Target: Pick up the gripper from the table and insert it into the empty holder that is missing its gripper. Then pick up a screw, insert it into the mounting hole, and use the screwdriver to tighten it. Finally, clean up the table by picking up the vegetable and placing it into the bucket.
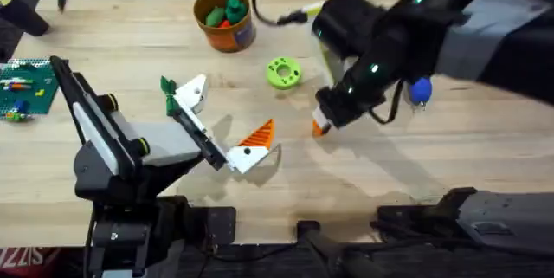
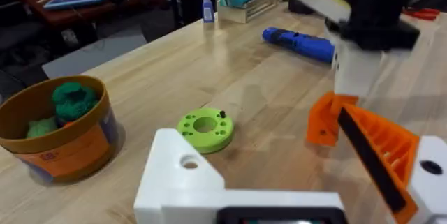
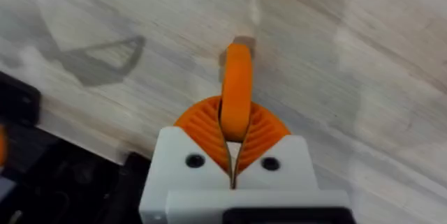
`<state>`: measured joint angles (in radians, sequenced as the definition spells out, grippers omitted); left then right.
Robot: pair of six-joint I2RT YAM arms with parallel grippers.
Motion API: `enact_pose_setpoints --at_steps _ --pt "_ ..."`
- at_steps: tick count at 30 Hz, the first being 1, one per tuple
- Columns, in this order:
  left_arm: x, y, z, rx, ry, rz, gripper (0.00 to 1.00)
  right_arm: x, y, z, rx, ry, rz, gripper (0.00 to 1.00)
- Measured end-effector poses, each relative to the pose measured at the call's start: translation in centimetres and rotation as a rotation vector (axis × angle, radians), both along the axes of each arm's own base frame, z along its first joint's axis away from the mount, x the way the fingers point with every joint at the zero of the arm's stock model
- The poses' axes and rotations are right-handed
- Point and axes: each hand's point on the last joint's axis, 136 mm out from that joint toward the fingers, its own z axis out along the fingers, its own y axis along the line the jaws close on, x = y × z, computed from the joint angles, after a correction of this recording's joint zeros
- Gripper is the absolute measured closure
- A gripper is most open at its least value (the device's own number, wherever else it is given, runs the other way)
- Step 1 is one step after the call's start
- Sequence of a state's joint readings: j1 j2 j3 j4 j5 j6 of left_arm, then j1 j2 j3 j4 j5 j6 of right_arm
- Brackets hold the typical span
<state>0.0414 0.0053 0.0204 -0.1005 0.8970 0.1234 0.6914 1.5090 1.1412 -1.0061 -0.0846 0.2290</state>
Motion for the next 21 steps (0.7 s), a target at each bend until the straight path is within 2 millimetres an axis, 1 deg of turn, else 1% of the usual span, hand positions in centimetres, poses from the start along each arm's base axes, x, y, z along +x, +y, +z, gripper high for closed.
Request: enact_pose_setpoints --at_steps 2,5,7,11,15,16,18,21 --pt "0.0 0.0 0.0 0.0 0.0 0.0 0.015 0.8 -0.1 1.7 0.028 -0.015 -0.035 0.987" --pt "0.0 0.0 0.0 0.0 0.0 0.0 0.015 1.5 -0.3 4.8 0.095 -0.025 -0.092 0.987" --pt "0.0 0.0 0.0 0.0 0.0 -0.001 0.015 1.9 0.0 7.0 0.19 -0.044 -0.108 0.987" --pt "-0.4 -0.3 0.0 -0.002 0.003 -0.028 0.015 2.5 0.4 10.2 0.378 -0.065 -0.127 0.987" --pt "-1.0 -0.8 -0.1 -0.005 0.005 -0.076 0.015 3.2 0.5 12.3 0.54 -0.042 -0.137 0.987" --pt "-1.7 -1.3 -0.1 -0.009 0.011 -0.122 0.015 3.5 1.6 13.6 0.674 -0.015 -0.095 0.987" --pt "-2.2 -1.6 -0.1 -0.013 0.015 -0.154 0.015 3.5 2.7 14.2 0.758 0.02 -0.058 0.987" --pt "-2.8 -2.0 -0.1 -0.018 0.019 -0.201 0.016 3.4 4.3 14.6 0.869 0.094 0.001 0.987"
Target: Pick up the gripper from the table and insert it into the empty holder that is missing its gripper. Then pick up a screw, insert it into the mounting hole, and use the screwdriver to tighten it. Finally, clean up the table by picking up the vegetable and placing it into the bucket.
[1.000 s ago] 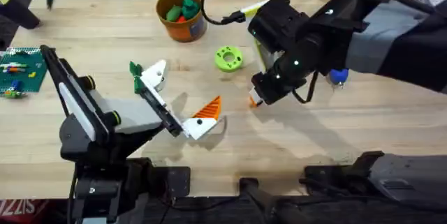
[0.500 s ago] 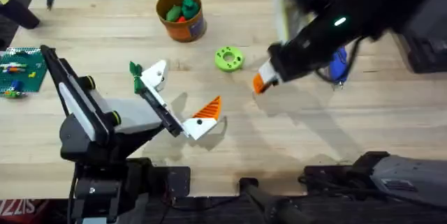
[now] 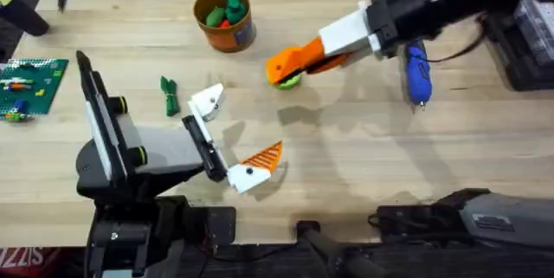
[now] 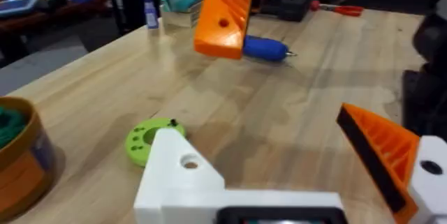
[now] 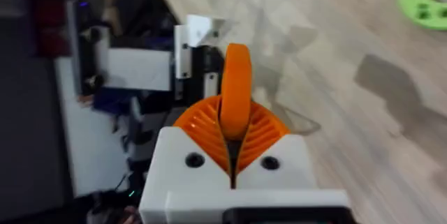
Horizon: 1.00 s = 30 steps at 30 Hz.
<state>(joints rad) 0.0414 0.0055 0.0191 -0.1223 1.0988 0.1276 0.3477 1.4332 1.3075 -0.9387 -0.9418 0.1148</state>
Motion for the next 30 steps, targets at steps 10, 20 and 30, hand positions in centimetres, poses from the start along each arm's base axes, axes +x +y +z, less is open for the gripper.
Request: enact_pose_setpoints --at_steps 10,20,30 --pt "-1.2 -0.6 -0.1 -0.029 0.049 -0.077 0.015 -0.5 3.1 -1.8 0.24 0.116 0.212 0.987" --pt "-1.3 -0.7 -0.1 -0.045 0.08 -0.082 0.015 -2.7 3.1 -4.6 0.43 0.255 0.254 0.987" --pt "-1.3 -0.7 -0.1 -0.048 0.086 -0.082 0.015 -4.4 3.3 -6.6 0.459 0.315 0.268 0.987"
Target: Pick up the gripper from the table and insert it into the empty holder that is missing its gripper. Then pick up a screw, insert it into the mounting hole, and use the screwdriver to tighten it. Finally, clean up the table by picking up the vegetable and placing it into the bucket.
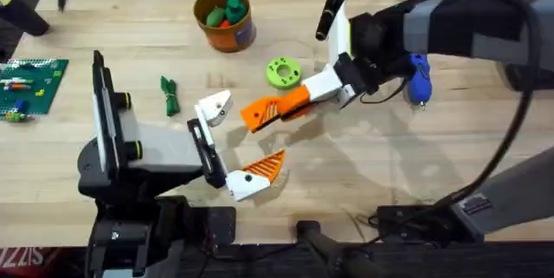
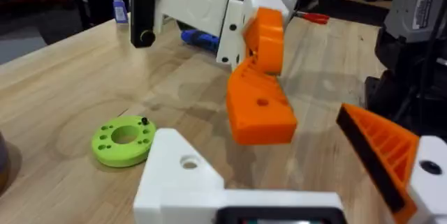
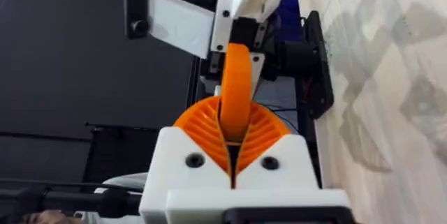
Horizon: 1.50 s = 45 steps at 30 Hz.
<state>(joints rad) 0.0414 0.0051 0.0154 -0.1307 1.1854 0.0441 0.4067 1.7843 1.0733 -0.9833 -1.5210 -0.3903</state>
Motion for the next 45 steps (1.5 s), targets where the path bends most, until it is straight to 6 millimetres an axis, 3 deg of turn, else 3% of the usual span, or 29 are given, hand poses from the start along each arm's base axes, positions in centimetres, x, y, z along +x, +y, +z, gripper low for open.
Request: enact_pose_setpoints --at_steps 9,22,32,45 --pt "0.0 0.0 0.0 0.0 0.0 0.0 0.015 -0.4 1.2 -3.1 -0.03 0.068 0.042 0.987" --pt "0.0 0.0 0.0 0.0 0.0 0.0 0.015 -0.1 1.3 -3.0 -0.023 0.055 0.04 0.987" --pt "0.0 0.0 0.0 0.0 0.0 0.0 0.015 2.1 2.3 -1.8 0.024 -0.049 0.04 0.987" --pt "0.7 0.4 0.0 0.005 -0.004 0.045 0.015 2.8 3.9 -1.7 0.02 -0.038 0.069 0.99"
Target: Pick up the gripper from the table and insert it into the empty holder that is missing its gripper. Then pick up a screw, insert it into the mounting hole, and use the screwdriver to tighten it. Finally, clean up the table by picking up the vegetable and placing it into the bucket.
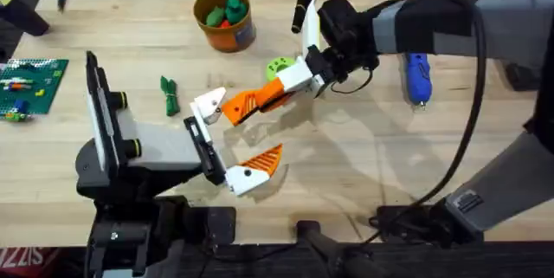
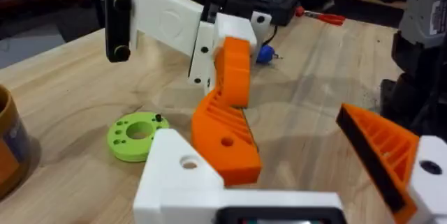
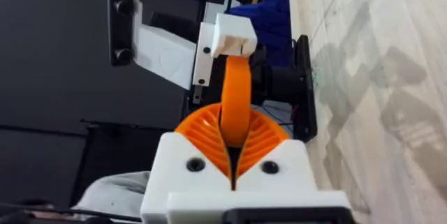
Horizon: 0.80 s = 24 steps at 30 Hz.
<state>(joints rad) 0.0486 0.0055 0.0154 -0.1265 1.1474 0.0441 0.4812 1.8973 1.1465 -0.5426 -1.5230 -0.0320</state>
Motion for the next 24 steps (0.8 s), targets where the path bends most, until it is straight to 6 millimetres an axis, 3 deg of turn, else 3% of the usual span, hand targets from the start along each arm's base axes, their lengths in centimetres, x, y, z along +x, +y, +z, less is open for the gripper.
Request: enact_pose_setpoints --at_steps 24 --pt "-0.03 -0.01 -0.05 0.0 0.004 -0.001 0.015 -0.01 0.08 0.27 -0.043 0.083 0.001 0.99"
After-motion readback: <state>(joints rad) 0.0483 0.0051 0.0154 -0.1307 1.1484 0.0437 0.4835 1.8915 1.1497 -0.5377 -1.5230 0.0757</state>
